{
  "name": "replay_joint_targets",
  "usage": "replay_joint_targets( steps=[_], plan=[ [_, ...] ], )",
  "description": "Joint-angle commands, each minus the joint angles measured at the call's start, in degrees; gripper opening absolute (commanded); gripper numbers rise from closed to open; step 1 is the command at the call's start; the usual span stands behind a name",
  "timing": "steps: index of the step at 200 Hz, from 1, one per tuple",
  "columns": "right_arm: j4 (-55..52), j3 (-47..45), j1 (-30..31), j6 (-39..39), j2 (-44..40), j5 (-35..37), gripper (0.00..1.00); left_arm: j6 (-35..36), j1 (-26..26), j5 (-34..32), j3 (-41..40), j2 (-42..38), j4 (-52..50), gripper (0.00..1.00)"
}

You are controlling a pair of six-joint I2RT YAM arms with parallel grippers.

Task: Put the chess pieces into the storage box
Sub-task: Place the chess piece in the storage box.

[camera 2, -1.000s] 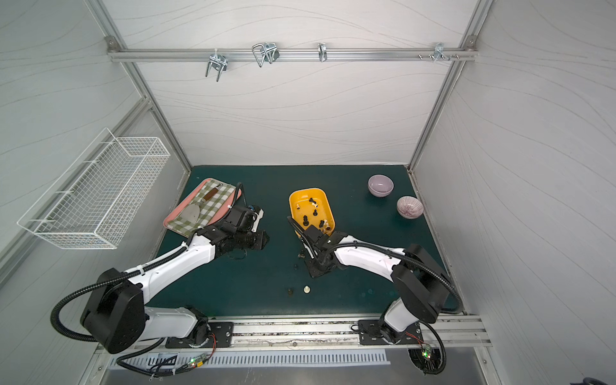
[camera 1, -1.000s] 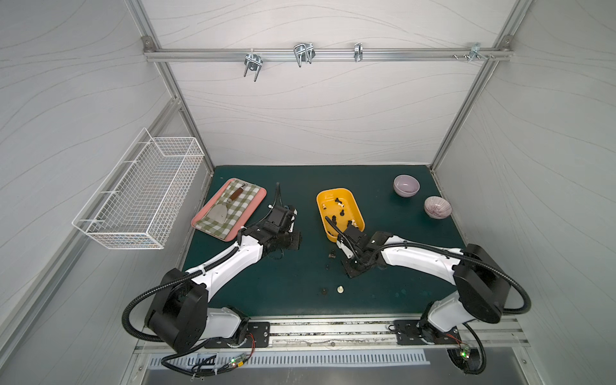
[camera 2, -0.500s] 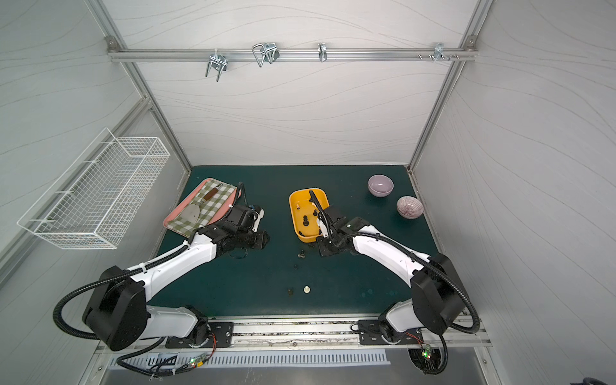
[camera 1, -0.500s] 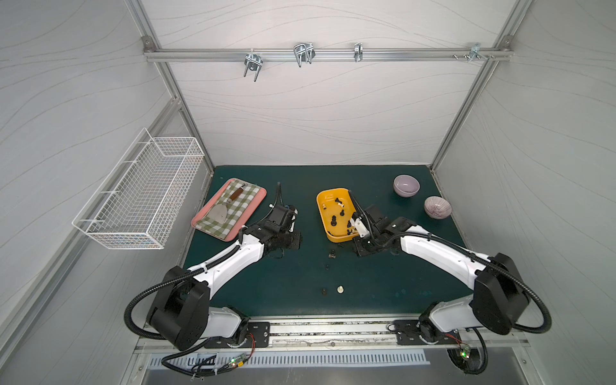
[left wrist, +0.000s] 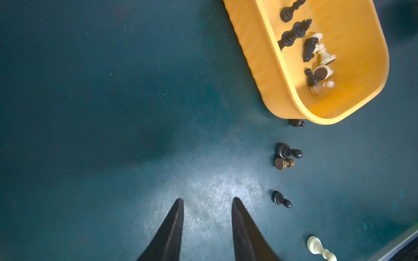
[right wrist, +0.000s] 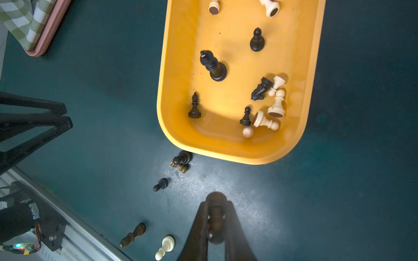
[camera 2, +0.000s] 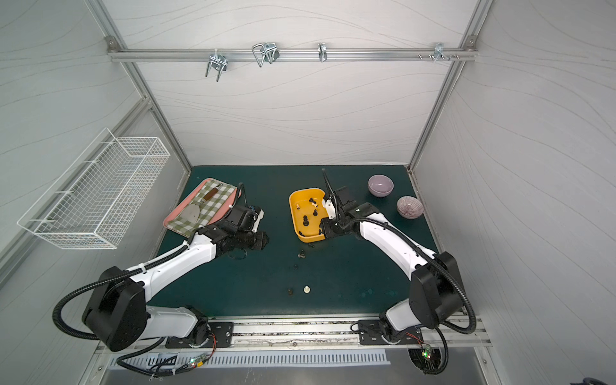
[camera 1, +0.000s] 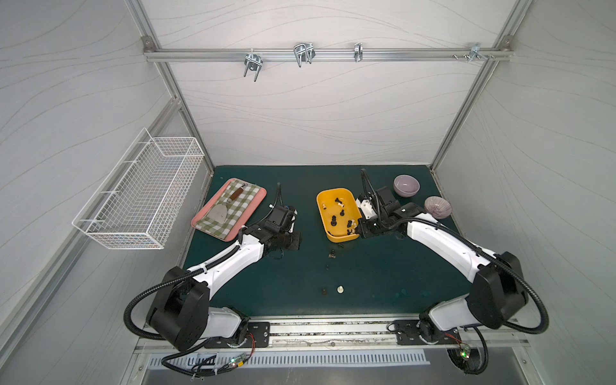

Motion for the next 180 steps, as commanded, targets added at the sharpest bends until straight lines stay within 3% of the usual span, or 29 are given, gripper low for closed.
replay_joint_targets(
  steps=[1,180],
  plan=[
    [0.1,2.8,-2.2,-2.6,2.6,-2.0,0.13,-0.4,0.3,0.0,0.3,-1.2,0.8,0.37],
    [-0.2,22.8,-4.9,-8.2,26.4,6.6,0.14,-1.9,0.2,0.7,-2.5,-4.1,0.3,0.37]
  ],
)
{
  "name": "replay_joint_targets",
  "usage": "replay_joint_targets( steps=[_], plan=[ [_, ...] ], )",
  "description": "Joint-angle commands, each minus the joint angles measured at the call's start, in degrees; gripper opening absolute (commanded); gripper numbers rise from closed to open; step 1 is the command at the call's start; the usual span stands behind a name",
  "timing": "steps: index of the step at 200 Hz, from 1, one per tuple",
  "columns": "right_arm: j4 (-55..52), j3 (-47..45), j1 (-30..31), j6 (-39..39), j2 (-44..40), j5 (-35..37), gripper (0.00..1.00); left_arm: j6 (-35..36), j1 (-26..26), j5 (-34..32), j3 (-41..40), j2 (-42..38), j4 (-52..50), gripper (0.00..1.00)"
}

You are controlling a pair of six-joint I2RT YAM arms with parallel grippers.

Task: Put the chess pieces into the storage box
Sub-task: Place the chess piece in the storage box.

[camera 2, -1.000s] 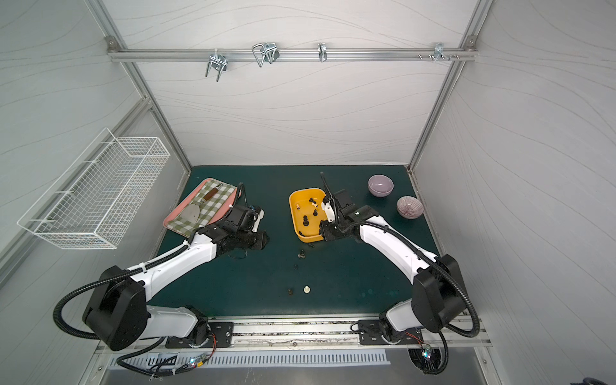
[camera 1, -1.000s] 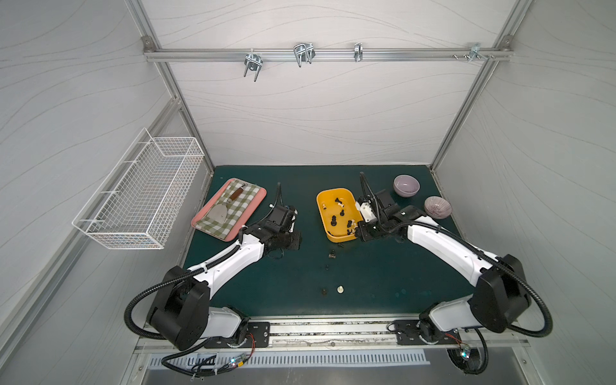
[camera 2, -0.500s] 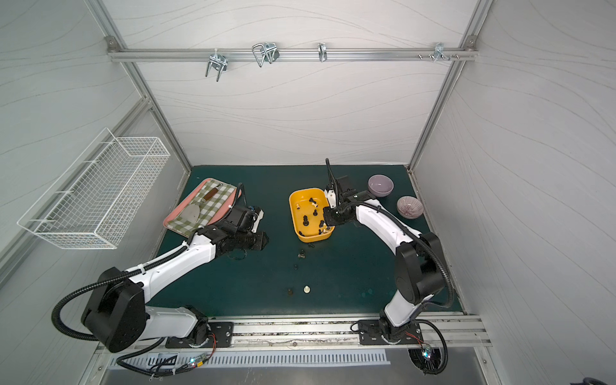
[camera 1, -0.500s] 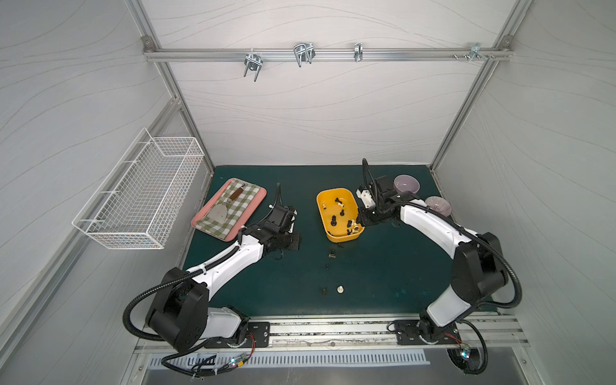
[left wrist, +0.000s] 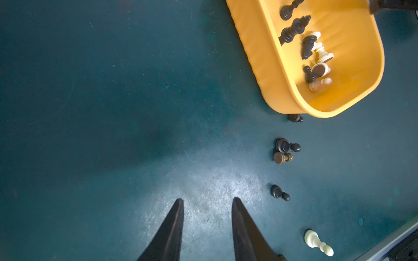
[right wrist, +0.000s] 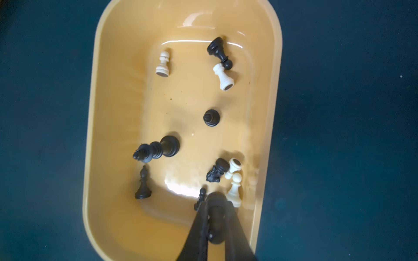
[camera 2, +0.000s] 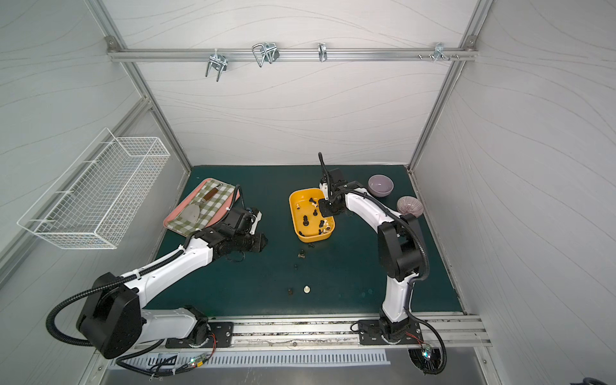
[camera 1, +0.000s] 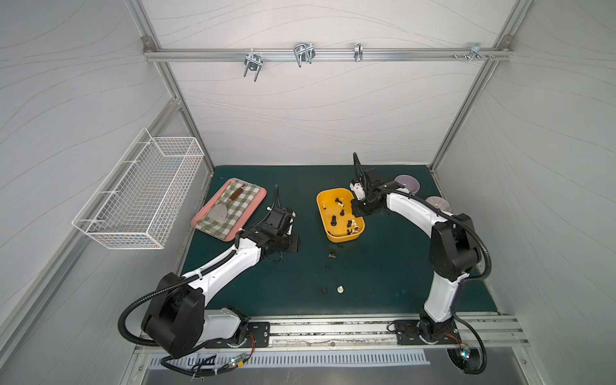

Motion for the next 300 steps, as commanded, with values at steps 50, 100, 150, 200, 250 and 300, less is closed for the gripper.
replay_joint_targets(
  steps=[50,100,150,200,250,300],
  plan=[
    [-1.3,7.6,-0.3,-1.0,7.9,2.4,0.14,-1.9,0.1,0.9,-1.3,-3.4,0.0,0.37],
    [-1.1,9.6,-0.3,-0.3,10.6,2.8,0.15,-2.5,0.1,1.3,-2.6,-3.9,-0.2,0.37],
    [-1.3,11.0,-0.3,-0.3,12.2,3.3,0.16,-2.5,0.0,1.4,-2.3,-4.2,-0.6,0.37],
    [-1.5,11.2,-0.3,0.1,12.5,2.9,0.17,-2.7,-0.2,1.9,-2.4,-3.7,-0.6,0.37],
    [-1.8,11.6,-0.3,0.0,12.4,2.8,0.19,-2.6,-0.6,1.8,-2.3,-3.6,-0.5,0.37],
    [-2.1,12.0,-0.3,0.4,10.4,1.8,0.19,-1.6,-1.0,2.7,-2.3,-3.6,-0.2,0.37]
  ],
)
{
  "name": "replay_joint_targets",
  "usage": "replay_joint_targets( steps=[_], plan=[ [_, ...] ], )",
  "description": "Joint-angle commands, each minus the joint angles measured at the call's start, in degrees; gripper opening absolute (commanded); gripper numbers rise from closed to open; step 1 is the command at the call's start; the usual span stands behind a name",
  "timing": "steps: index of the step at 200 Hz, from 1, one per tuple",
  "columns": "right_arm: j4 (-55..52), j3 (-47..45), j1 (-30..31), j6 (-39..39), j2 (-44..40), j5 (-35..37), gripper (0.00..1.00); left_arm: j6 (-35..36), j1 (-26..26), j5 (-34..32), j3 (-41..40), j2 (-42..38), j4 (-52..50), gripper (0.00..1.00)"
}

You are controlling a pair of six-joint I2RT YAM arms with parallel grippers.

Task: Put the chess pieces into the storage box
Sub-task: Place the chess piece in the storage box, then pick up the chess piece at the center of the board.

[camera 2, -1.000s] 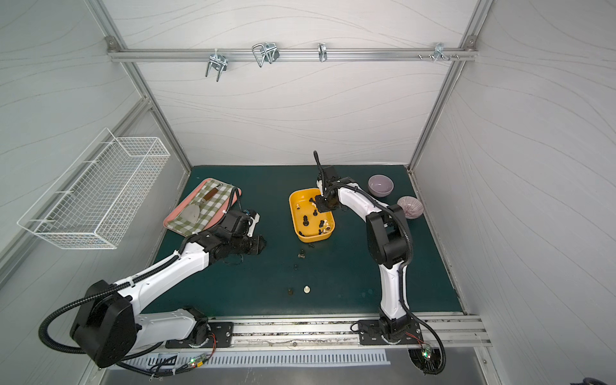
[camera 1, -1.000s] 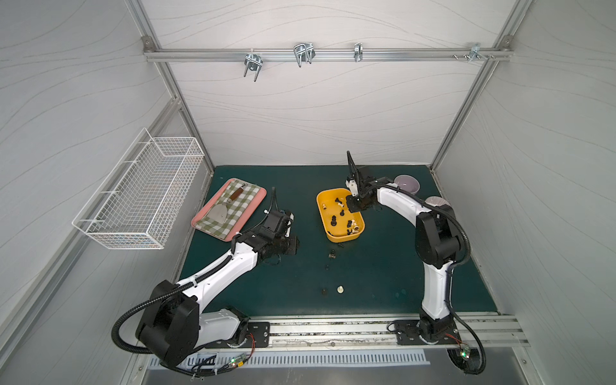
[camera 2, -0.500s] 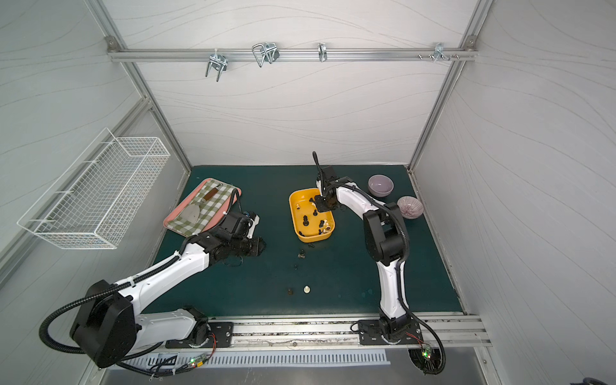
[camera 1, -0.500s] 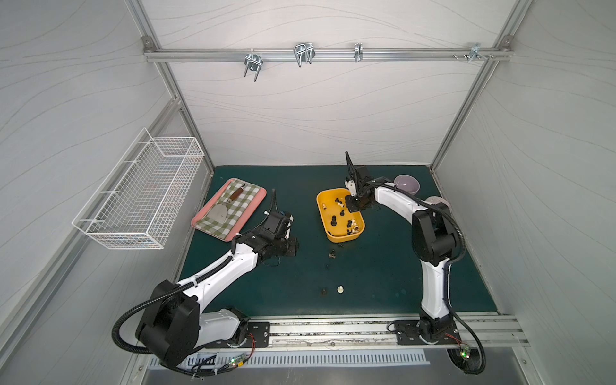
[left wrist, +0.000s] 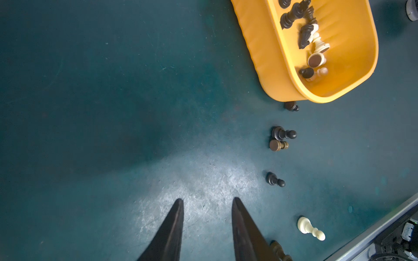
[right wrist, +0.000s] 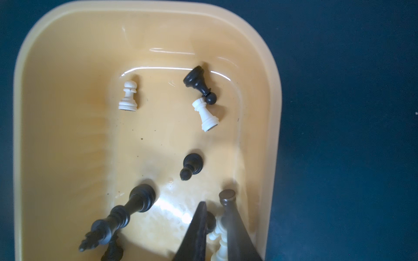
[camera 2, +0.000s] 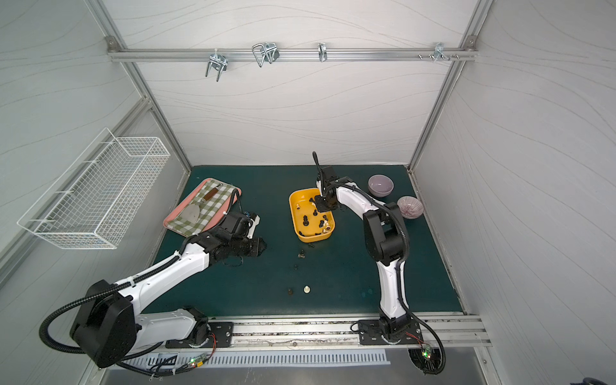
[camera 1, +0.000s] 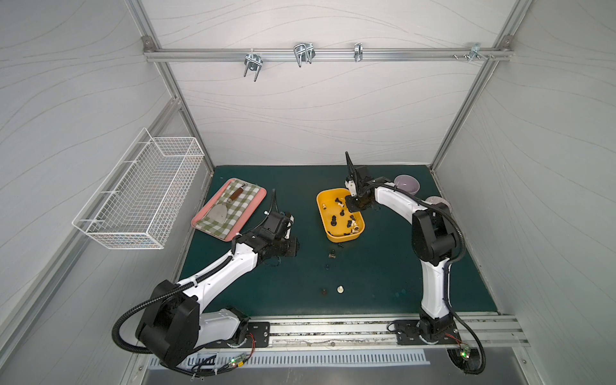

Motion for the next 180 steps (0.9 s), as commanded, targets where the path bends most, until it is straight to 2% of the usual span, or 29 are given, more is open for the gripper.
replay_joint_targets(
  steps=[1,102,132,180],
  plan=[
    [-1.7,2.2,-0.3,0.1,-0.8,-1.0,0.19,0.2,-0.5,0.7,0.5,-0.6,0.2,0.37],
    [-1.8,-0.6,-0.6,0.4,-12.5,-3.0,0.20,0.9,-3.0,0.5,0.3,-0.1,0.7,0.38],
    [-1.0,-6.2,-0.7,0.2,-17.8,-3.2,0.20,1.3,-4.1,0.5,0.5,0.8,0.9,0.38],
    [0.8,-20.5,-2.7,1.9,-28.8,-5.1,0.20,2.8,-6.6,0.6,1.1,3.4,1.6,0.38]
  ],
)
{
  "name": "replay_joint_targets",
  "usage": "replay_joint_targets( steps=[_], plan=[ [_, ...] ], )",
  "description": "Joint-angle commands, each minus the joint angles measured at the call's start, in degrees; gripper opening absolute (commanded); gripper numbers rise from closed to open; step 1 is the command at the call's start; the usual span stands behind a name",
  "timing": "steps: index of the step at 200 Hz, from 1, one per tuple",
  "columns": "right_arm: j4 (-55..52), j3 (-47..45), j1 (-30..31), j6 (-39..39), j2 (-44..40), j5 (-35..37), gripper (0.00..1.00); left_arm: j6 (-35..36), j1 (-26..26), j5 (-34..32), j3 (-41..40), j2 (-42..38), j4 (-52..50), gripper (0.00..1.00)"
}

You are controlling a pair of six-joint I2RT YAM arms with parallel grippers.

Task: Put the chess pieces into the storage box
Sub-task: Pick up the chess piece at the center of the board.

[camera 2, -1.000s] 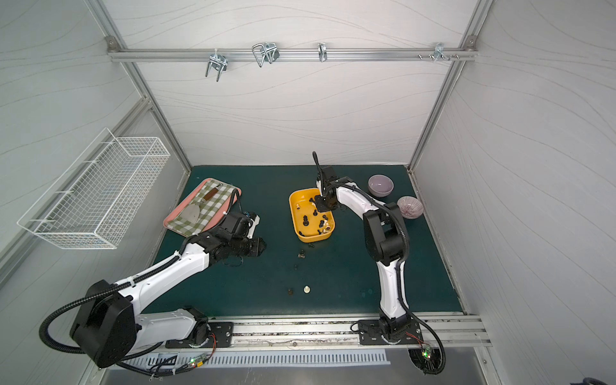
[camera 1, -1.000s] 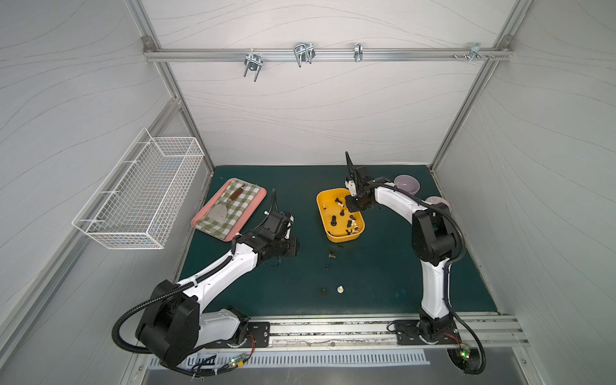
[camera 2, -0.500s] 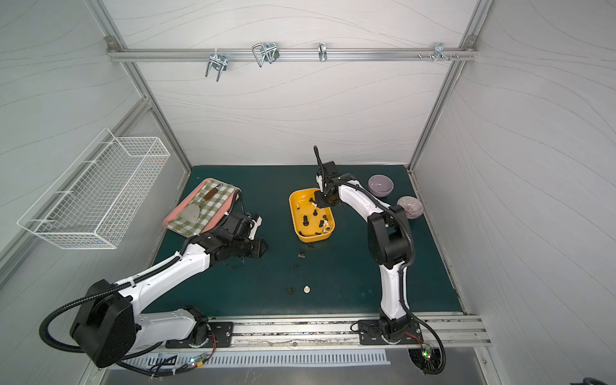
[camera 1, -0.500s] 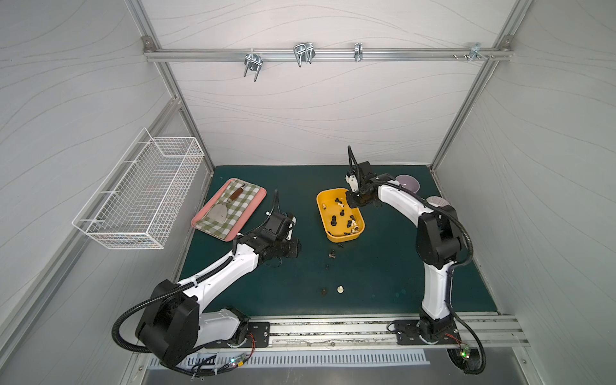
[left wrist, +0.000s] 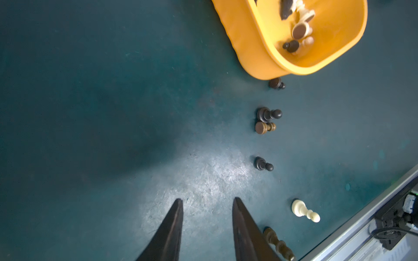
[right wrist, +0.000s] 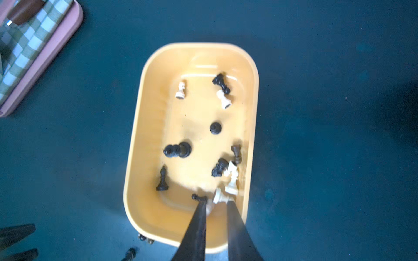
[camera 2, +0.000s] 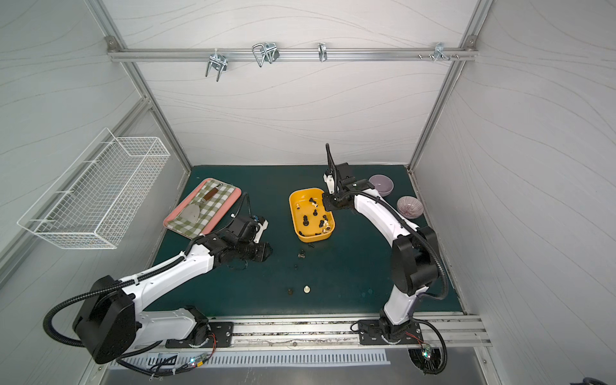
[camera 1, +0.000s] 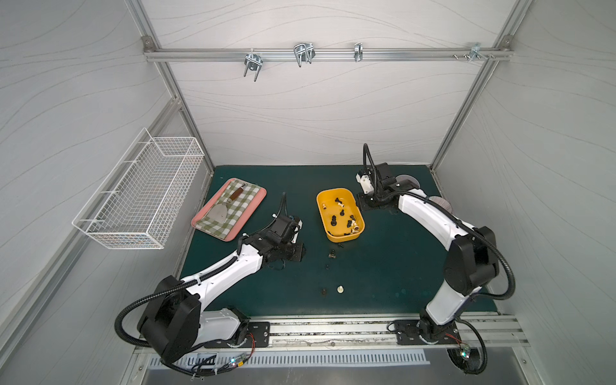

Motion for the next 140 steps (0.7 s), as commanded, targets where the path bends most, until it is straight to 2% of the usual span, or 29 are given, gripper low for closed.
replay_joint_targets(
  steps=[1,82,140],
  plan=[
    [0.3,-5.5,-1.7,1.0,-5.8,-1.7,0.20,1.5,-1.3,0.2,1.1,1.8,1.5,0.38],
    [-0.2,-25.8,-9.7,3.3,-24.2,-5.1,0.20,3.1,-6.7,-0.6,5.8,10.1,1.0,0.38],
    [-0.3,-31.9,-10.4,6.2,-28.6,-5.1,0.20,4.6,-11.6,-2.0,9.9,15.5,0.8,0.38]
  ],
)
